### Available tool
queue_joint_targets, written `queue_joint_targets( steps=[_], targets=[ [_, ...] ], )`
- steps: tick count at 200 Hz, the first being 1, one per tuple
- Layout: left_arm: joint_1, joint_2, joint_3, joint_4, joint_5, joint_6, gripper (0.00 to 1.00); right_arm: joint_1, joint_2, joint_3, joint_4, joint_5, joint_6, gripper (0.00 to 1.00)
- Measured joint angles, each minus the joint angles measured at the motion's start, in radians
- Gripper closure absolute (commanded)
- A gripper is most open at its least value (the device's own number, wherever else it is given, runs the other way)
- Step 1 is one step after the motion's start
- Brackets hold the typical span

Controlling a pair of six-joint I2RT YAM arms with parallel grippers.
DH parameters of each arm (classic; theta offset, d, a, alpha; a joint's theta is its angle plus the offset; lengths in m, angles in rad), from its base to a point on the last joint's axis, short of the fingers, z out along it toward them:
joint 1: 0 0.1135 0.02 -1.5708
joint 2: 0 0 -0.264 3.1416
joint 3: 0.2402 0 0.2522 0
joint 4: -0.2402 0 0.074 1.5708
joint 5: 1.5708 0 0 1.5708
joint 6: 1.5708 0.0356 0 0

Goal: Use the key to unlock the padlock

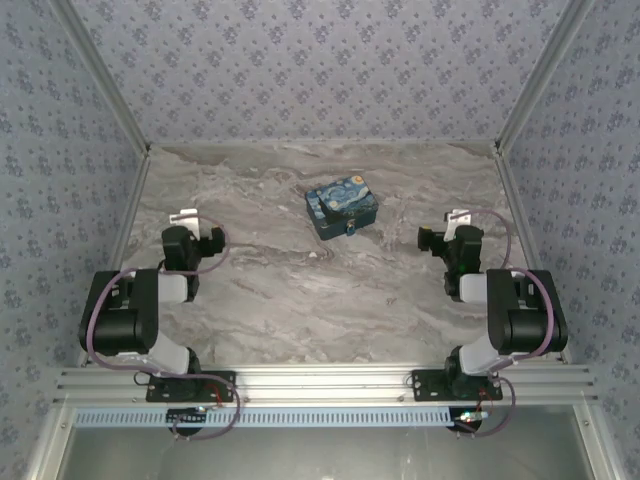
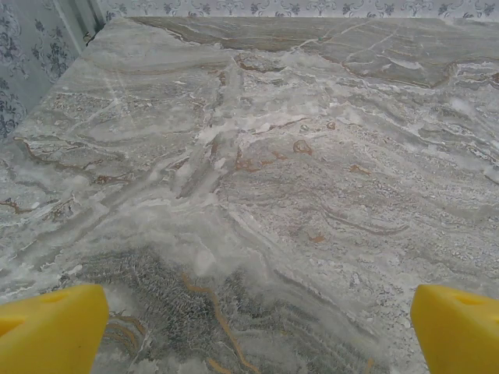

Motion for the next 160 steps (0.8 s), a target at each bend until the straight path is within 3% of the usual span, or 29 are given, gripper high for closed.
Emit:
queue_joint_targets(
  steps=[129,160],
  targets=[
    [-0.001,0.000,0.000,-0.002,-0.020,-0.010,0.01,-0.005,-0.001,0.001,-0.007,-0.009,0.003,0.00],
    [-0.002,-0.092,0.005,-0.124,-0.080,-0.035,0.01,-0.021,-0.051,0.039,-0.132,0.000,0.023,0.00]
  ],
)
